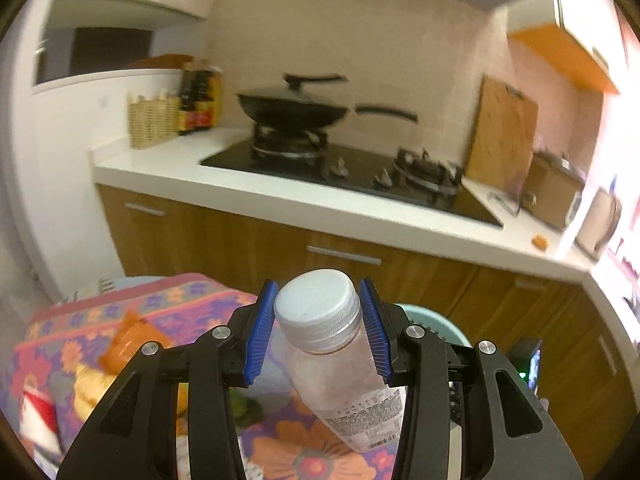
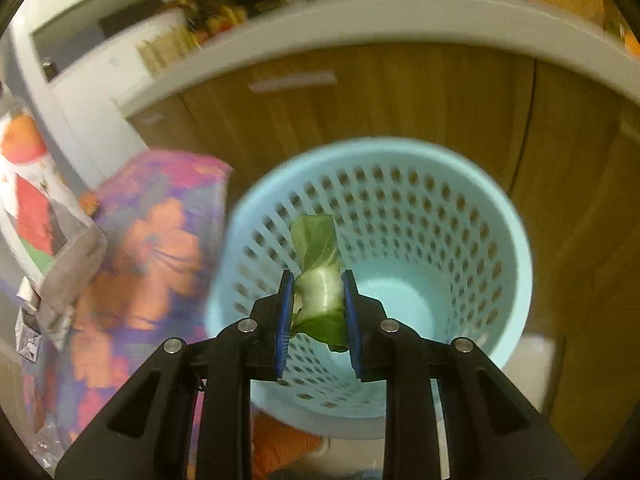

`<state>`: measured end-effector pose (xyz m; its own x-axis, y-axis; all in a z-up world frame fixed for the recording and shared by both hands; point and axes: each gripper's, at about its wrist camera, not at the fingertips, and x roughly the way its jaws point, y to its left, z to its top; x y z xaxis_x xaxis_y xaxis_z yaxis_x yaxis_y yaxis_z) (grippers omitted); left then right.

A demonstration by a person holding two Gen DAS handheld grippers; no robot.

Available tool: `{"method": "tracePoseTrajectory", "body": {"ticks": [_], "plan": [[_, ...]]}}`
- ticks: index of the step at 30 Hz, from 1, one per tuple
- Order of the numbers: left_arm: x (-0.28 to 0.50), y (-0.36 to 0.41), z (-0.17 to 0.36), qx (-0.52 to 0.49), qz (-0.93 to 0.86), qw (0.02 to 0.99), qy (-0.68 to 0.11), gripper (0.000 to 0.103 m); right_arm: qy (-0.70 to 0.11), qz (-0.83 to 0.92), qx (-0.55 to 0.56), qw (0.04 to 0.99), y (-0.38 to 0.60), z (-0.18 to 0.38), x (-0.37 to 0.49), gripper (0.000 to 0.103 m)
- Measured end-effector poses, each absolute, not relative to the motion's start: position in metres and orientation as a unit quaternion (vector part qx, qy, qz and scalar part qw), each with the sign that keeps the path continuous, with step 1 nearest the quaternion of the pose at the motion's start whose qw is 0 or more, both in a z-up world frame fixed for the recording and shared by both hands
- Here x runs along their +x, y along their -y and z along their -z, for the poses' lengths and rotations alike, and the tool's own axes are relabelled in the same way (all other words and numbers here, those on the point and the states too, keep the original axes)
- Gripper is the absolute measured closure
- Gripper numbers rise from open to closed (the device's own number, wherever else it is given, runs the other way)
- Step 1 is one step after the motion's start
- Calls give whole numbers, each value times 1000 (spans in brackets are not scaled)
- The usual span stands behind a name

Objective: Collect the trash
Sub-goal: 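Carry both items over the wastebasket and open both tools to drop them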

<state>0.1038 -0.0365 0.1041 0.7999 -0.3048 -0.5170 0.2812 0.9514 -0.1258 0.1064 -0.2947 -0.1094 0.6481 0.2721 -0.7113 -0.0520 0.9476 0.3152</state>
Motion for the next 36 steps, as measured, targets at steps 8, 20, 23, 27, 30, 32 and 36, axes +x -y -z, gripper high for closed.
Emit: {"method": "tracePoseTrajectory", "body": {"ticks": [8, 20, 23, 27, 30, 32, 36], "plan": [[149, 112, -74, 46, 183, 931, -313, 63, -505, -97, 142, 846, 293, 163, 144, 77], [190, 185, 6, 137, 204, 876, -416, 62, -475, -91, 157, 861, 329, 149, 114, 51], [191, 201, 31, 168, 198, 860, -439, 62, -468, -87, 183, 860, 347, 147, 102, 51], [193, 215, 61, 206, 183, 827, -490, 61, -456, -96, 215, 858, 364, 139, 94, 51], [189, 217, 63, 221, 178, 826, -487, 53, -451, -84, 209, 864, 369, 131, 87, 51], [187, 215, 58, 222, 177, 831, -478, 51, -449, -83, 213, 864, 371, 129, 85, 51], [187, 210, 42, 210, 173, 840, -469, 51, -446, -81, 212, 866, 375, 123, 84, 51]]}}
